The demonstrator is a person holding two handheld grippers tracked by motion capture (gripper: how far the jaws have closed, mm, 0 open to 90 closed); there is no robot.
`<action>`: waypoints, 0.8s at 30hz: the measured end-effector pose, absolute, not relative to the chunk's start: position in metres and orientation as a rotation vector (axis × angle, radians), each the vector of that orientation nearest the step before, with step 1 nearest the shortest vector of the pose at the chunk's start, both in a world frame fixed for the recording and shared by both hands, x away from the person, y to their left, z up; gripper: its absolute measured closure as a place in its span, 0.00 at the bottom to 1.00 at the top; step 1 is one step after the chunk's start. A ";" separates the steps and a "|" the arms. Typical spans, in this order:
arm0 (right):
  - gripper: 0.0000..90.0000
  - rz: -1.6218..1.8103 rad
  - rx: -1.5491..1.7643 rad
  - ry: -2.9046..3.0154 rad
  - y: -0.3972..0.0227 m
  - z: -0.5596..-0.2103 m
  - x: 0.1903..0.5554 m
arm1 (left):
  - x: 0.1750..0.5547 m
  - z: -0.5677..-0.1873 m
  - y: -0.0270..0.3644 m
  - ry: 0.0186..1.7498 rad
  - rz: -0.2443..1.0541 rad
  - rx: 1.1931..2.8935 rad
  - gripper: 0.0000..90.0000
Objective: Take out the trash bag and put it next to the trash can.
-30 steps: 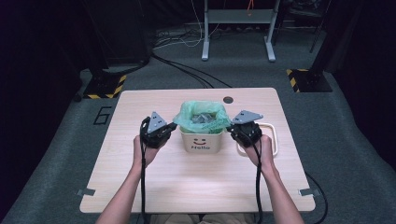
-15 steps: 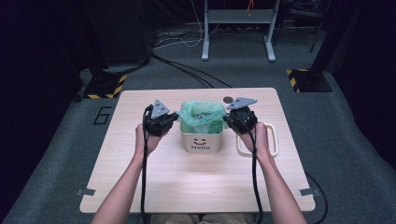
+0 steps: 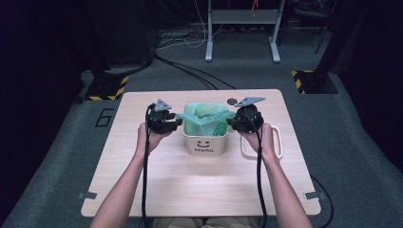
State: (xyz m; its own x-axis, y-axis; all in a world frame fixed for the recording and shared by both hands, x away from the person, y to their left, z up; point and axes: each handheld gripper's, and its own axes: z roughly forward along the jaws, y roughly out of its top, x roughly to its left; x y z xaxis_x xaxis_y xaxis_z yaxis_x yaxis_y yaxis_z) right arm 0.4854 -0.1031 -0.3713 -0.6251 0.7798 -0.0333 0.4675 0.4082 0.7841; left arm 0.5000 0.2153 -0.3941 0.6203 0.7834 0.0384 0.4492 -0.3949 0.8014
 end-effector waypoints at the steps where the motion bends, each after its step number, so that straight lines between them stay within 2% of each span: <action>1: 0.69 1.077 1.072 2.274 -0.105 -0.372 0.484 | 0.501 -0.395 0.215 0.965 0.533 2.056 0.61; 6: 0.60 1.089 1.078 2.277 -0.113 -0.374 0.478 | 0.503 -0.398 0.214 0.971 0.530 2.063 0.60; 15: 0.54 1.044 1.146 2.271 -0.118 -0.407 0.482 | 0.510 -0.406 0.218 1.002 0.544 2.037 0.60; 17: 0.57 1.032 1.174 2.267 -0.119 -0.415 0.487 | 0.510 -0.409 0.217 0.985 0.564 2.035 0.65; 19: 0.66 1.045 1.203 2.257 -0.121 -0.420 0.493 | 0.509 -0.409 0.216 0.963 0.579 2.019 0.77; 24: 0.89 1.113 1.192 2.209 -0.126 -0.418 0.496 | 0.507 -0.404 0.213 0.929 0.617 1.970 0.96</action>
State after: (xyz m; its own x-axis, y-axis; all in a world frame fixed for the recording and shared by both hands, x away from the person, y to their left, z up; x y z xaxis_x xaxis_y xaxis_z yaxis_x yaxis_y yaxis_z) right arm 0.4959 -0.1258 -0.4185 -0.5602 0.8279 0.0282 0.5150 0.3214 0.7946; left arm 0.5073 0.2129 -0.4044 0.6024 0.7948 0.0731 0.3755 -0.3630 0.8528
